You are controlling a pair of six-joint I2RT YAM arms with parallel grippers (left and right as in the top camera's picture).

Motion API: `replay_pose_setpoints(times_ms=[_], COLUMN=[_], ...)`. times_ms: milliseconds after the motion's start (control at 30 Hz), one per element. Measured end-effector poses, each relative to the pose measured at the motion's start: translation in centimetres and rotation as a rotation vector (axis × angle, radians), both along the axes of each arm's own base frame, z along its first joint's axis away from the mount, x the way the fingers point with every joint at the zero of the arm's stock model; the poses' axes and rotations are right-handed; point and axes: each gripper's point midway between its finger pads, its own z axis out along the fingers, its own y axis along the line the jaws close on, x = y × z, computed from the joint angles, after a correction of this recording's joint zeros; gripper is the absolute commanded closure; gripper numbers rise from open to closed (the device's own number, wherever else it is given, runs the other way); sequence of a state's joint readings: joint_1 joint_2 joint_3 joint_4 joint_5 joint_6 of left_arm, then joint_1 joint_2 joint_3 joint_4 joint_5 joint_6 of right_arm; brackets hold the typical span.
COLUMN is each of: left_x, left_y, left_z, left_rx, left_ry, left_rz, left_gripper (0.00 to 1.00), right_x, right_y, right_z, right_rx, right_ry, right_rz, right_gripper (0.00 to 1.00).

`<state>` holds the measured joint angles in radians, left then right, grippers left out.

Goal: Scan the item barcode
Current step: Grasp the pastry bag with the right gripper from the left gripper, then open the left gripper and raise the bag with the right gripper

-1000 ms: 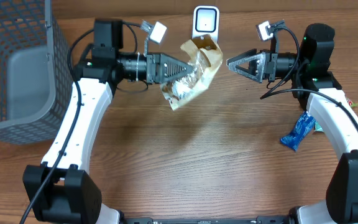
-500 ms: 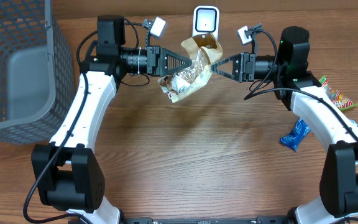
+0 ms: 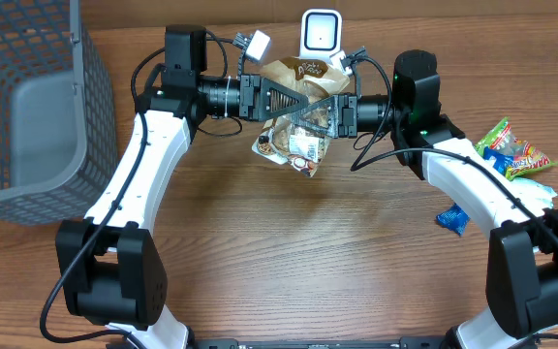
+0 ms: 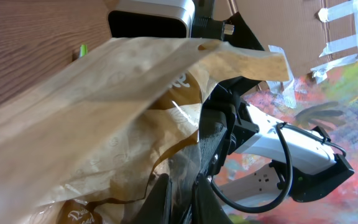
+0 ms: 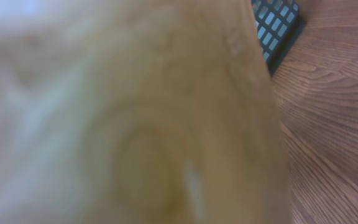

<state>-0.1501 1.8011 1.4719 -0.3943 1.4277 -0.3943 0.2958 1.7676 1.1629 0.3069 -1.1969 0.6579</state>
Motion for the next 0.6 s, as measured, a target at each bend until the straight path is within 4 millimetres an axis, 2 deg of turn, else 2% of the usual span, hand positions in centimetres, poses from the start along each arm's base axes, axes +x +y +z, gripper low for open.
replay_pose_setpoints(times_ms=[67,167,333,467,567,600], left_x=[0.0,0.3,1.5,3.3,4.7,5.0], left_y=[0.1,0.5,2.6,4.7,5.8,6.1], left_z=[0.0,0.0,0.0,-0.9,-2.7,-3.4], left_rx=[0.0,-0.001,0.002,0.05,0.138,0.176], left_ry=[-0.002,-0.002,-0.003,-0.002,0.039,0.057], left_rz=[0.002,0.013,0.071,0.173,0.275,0.309], left_gripper=[0.96,0.96,0.96,0.96,0.93,0.89], right_x=[0.0,0.2,1.6,3.2,3.8,3.8], right_y=[0.0,-0.1,-1.4,-3.2,-4.6,-5.2], right_z=[0.1,0.0,-1.5,-4.4,-7.7,-9.4], right_rx=[0.001,-0.002,-0.042,-0.137,-0.271,-0.363], right_ry=[-0.004,-0.004,0.019,0.081,0.143,0.168], right_rz=[-0.001,-0.01,-0.082,-0.192,-0.284,-0.331], right_gripper=[0.61,0.67,0.76,0.83,0.87,0.9])
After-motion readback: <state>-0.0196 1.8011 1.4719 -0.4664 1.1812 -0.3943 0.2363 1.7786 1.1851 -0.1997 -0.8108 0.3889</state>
